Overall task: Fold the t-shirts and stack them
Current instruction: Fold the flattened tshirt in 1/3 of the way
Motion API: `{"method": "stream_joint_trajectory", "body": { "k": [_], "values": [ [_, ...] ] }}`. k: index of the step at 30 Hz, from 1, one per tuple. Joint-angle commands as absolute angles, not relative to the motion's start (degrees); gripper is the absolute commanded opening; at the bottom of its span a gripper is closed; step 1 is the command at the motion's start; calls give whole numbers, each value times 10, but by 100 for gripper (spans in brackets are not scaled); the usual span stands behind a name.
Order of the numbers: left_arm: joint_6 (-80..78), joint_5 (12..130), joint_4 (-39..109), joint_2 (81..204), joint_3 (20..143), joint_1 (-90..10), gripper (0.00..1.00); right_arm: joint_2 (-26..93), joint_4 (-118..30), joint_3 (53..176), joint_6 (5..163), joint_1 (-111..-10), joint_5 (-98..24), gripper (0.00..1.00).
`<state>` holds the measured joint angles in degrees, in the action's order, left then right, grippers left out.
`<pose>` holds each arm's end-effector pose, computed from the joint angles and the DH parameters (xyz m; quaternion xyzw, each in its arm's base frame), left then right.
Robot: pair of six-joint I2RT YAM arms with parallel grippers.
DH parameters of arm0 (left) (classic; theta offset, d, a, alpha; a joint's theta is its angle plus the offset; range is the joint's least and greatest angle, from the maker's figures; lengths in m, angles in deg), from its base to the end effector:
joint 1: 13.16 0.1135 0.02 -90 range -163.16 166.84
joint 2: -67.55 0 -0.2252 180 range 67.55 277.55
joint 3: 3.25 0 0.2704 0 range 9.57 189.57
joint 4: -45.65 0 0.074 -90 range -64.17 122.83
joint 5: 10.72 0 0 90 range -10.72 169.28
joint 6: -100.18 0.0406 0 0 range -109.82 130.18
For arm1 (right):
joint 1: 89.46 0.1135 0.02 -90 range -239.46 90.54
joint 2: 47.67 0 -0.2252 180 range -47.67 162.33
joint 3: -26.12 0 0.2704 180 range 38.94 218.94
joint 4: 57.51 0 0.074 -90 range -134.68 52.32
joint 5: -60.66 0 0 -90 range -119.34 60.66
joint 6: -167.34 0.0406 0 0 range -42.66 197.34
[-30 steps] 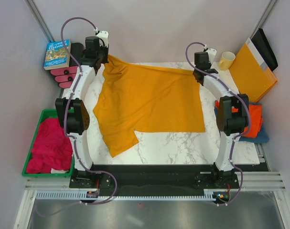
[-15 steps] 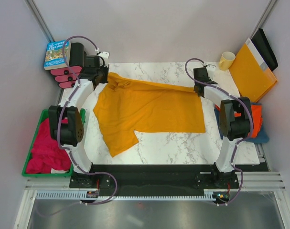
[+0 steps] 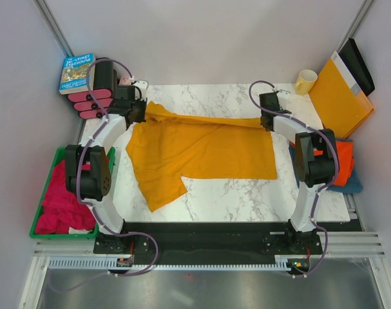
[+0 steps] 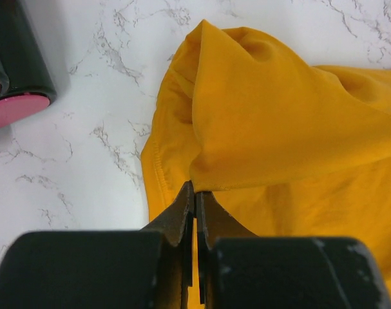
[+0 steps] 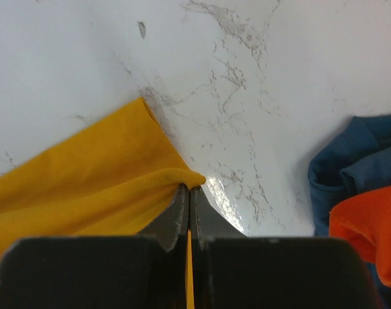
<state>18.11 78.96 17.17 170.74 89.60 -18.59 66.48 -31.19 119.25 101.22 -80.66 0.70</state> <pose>0.4247 -0.0406 0.2124 0.1061 0.8956 0.0069 0.4319 0.4365 0.0470 0.1417 0.2115 0.8795 -0.1328 0.4050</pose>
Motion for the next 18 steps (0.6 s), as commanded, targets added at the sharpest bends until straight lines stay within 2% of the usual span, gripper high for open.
{"method": "stream_joint_trajectory", "body": {
  "k": [1, 18],
  "values": [
    [191, 814, 202, 1710, 889, -176, 2, 672, -288, 1197, 1042, -808, 16, 0],
    [214, 807, 142, 1771, 907, -163, 2, 676, -219, 1166, 1096, -808, -25, 0]
  ]
}}
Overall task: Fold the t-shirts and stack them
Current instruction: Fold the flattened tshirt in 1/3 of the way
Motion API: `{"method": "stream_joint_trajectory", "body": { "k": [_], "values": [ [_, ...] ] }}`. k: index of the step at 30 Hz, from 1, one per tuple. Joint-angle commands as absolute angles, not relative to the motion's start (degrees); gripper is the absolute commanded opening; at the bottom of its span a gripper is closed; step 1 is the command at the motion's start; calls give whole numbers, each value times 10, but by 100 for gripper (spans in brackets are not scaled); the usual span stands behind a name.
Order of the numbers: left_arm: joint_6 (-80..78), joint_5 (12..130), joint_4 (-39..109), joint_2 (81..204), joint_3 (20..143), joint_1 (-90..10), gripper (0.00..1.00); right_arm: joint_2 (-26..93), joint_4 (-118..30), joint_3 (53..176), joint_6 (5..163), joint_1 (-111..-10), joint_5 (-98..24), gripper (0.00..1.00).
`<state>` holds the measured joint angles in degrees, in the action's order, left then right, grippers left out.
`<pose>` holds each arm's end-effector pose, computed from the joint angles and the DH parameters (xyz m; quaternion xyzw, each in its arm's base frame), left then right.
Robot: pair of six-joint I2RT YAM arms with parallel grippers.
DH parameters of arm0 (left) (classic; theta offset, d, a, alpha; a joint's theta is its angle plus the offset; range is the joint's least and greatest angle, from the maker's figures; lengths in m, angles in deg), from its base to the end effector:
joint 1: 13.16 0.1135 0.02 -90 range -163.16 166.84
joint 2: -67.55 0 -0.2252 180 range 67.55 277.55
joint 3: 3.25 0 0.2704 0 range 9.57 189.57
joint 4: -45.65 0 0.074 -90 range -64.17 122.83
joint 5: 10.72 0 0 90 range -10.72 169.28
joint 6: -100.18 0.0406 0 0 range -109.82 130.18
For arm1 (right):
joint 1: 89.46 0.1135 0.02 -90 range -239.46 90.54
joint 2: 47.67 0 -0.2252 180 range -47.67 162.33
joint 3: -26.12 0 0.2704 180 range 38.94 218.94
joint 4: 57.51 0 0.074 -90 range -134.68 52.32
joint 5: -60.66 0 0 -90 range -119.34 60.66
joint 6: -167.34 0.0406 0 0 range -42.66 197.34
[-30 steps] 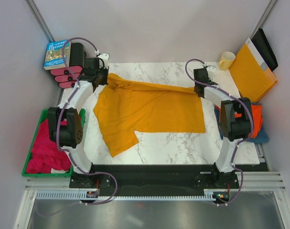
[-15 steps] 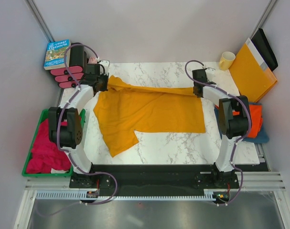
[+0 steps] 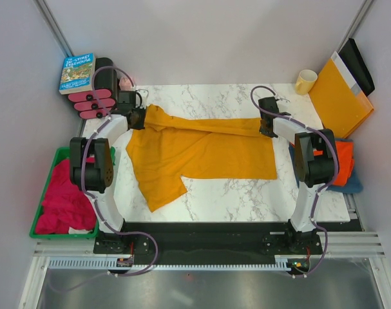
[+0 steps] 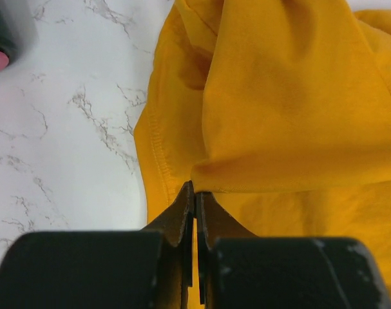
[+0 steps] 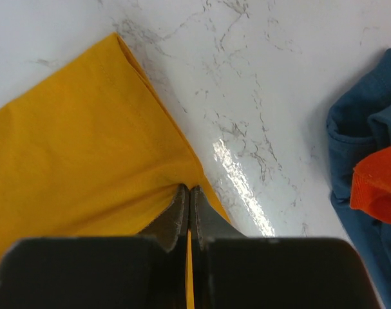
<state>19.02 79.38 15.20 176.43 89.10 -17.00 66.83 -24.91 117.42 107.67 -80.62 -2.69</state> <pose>0.4293 -0.0287 0.1659 0.1024 0.9247 0.0168 0.3663 0.4217 0.0472 0.1207 0.2400 0.9011 -0.1116 0.3434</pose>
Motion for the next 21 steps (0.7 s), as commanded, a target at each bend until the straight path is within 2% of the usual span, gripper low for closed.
{"method": "stream_joint_trajectory", "body": {
  "k": [1, 5, 7, 8, 10, 11, 14, 16, 18, 19, 20, 21],
  "values": [
    [215, 807, 140, 1774, 907, -163, 2, 676, -220, 1161, 1097, -808, -25, 0],
    [222, 811, 138, 1785, 910, -163, 3, 675, -217, 1161, 1093, -808, -23, 0],
    [222, 812, 138, 1786, 919, -163, 16, 667, -226, 1163, 1092, -807, -23, 0],
    [220, 811, 139, 1779, 923, -162, 35, 646, -240, 1158, 1085, -807, -18, 17],
    [213, 804, 145, 1768, 931, -161, 58, 618, -274, 1150, 1076, -799, -5, 32],
    [207, 803, 151, 1757, 934, -161, 71, 598, -282, 1153, 1071, -796, -4, 51],
    [190, 797, 152, 1744, 960, -161, 90, 580, -275, 1191, 1051, -780, 1, 81],
    [178, 795, 146, 1736, 982, -161, 93, 575, -267, 1213, 1038, -772, -2, 87],
    [162, 753, 136, 1739, 1000, -161, 92, 573, -270, 1222, 1034, -767, -23, 84],
    [156, 745, 134, 1743, 1014, -164, 90, 581, -273, 1224, 1036, -768, -38, 78],
    [154, 738, 132, 1750, 1022, -167, 86, 588, -275, 1229, 1041, -766, -46, 51],
    [153, 732, 131, 1758, 1030, -169, 84, 597, -275, 1242, 1044, -767, -53, 34]
  ]
}}
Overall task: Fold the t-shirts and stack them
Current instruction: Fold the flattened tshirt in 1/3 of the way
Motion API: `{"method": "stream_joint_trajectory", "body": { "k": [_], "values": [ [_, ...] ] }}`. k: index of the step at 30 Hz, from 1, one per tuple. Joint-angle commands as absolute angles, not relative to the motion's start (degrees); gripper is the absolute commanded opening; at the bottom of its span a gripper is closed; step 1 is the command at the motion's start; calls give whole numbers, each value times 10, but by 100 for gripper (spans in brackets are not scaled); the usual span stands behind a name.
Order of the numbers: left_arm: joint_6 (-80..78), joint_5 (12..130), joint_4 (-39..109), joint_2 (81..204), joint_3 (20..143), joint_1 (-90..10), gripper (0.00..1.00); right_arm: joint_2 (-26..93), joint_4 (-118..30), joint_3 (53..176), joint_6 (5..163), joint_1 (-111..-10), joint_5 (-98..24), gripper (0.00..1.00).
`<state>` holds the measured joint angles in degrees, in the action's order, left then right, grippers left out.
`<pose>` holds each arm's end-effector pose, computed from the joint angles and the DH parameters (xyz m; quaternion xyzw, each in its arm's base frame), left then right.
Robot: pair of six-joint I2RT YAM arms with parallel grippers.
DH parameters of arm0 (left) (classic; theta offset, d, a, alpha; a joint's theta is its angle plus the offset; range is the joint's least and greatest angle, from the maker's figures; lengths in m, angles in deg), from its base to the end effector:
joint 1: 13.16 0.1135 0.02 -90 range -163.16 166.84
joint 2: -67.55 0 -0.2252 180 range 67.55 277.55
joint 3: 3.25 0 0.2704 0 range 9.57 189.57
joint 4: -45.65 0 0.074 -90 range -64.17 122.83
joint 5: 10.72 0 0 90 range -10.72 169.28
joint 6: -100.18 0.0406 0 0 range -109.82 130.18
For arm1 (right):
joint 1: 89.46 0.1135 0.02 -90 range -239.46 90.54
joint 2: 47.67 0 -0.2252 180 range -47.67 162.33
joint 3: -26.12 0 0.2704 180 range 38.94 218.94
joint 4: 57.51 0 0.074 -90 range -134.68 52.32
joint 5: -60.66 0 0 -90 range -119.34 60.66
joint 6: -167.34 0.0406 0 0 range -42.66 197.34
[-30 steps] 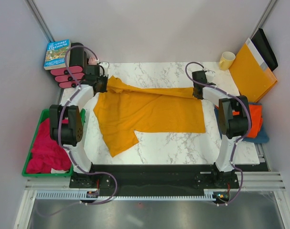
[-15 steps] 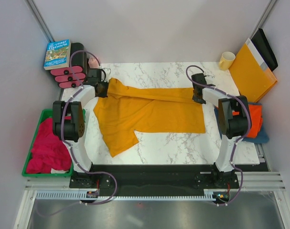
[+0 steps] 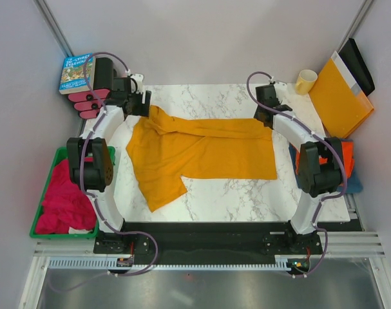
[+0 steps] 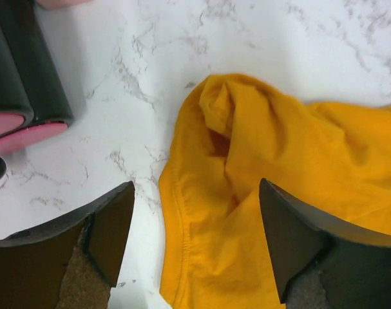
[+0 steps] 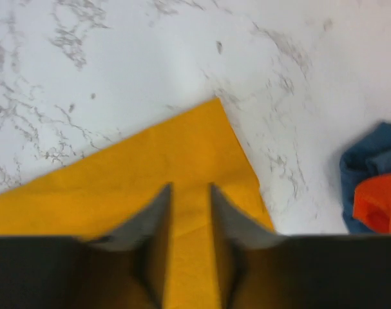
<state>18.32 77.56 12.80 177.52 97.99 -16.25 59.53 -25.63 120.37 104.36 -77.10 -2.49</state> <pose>0.4492 -0.0255 0.2081 0.0954 0.9070 0.0044 0.4102 0.4223 0.0738 0.1903 0.2030 0.8794 -0.0760 0.4239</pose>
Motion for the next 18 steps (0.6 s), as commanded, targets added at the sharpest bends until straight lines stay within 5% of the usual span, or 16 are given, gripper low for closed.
{"method": "stream_joint_trajectory", "body": {
  "k": [1, 2, 7, 18],
  "values": [
    [153, 732, 122, 1784, 1053, -176, 81, 608, -275, 1250, 1046, -767, -60, 13],
    [155, 732, 117, 1797, 1067, -180, 71, 633, -271, 1260, 1055, -767, -62, 0],
    [139, 731, 83, 1879, 1149, -191, 39, 725, -241, 1330, 1068, -767, -90, 0],
    [171, 758, 30, 1956, 1151, -203, 36, 766, -224, 1288, 1094, -766, -112, 0]
  ]
}}
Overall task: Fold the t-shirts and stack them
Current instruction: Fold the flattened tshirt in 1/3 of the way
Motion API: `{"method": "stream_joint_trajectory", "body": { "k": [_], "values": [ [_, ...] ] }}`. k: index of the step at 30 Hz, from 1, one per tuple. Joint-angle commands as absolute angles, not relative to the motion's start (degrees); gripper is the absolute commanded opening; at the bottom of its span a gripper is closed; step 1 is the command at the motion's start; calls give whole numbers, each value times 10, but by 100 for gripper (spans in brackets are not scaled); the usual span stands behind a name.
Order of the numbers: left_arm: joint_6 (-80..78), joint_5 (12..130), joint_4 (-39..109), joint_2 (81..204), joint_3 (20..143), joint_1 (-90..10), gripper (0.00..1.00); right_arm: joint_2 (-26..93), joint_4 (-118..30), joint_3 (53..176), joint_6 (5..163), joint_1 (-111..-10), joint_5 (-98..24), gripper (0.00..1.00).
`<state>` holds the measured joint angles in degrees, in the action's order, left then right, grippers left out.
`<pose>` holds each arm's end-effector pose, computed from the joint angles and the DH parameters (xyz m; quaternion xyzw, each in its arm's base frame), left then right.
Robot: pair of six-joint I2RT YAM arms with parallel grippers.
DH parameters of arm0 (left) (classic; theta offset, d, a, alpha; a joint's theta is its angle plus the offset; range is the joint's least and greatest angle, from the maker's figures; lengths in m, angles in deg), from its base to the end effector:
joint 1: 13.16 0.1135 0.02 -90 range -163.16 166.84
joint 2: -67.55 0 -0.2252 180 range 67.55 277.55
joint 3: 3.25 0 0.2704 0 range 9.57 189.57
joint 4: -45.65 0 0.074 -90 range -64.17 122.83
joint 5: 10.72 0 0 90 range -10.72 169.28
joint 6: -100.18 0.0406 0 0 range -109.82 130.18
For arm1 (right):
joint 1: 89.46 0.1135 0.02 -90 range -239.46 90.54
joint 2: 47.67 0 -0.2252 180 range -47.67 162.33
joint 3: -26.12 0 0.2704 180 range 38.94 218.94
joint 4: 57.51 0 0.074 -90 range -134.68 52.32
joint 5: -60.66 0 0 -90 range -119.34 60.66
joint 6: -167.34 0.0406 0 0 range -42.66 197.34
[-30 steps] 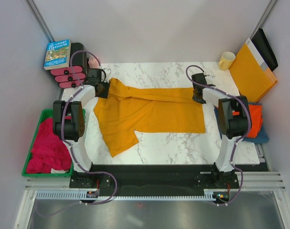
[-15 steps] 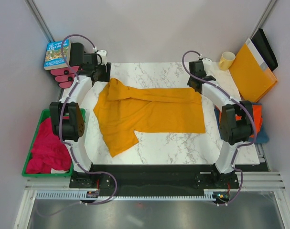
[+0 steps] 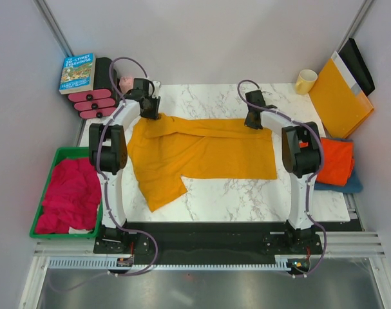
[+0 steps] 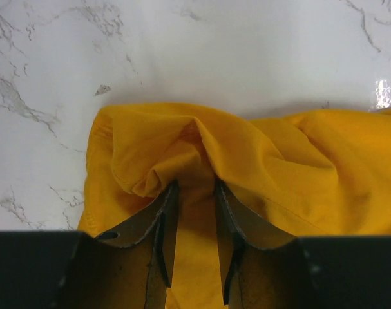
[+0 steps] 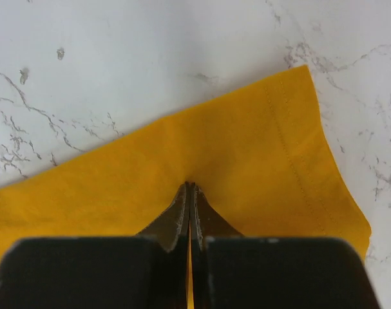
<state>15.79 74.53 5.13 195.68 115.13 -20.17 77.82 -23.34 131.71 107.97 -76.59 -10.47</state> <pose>0.4946 -0.0642 0.1568 0.1173 0.9324 -0.0431 0.3390 0.4621 0.0921 0.1138 0.1948 0.9193 -0.0321 0.3404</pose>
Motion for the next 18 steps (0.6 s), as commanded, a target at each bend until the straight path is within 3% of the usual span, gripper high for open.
{"method": "stream_joint_trajectory", "body": {
  "k": [1, 11, 13, 16, 18],
  "values": [
    [176, 762, 30, 1957, 1146, -203, 36, 764, -224, 1282, 1093, -766, -109, 0],
    [193, 829, 18, 1946, 1091, -203, 40, 726, -210, 1186, 1102, -767, -65, 0],
    [192, 815, 34, 1932, 1063, -203, 45, 729, -211, 1189, 1101, -767, -74, 0],
    [178, 795, 63, 1895, 1053, -203, 62, 733, -214, 1223, 1096, -767, -87, 0],
    [170, 767, 68, 1867, 1068, -203, 68, 730, -226, 1256, 1084, -765, -98, 0]
  ]
}}
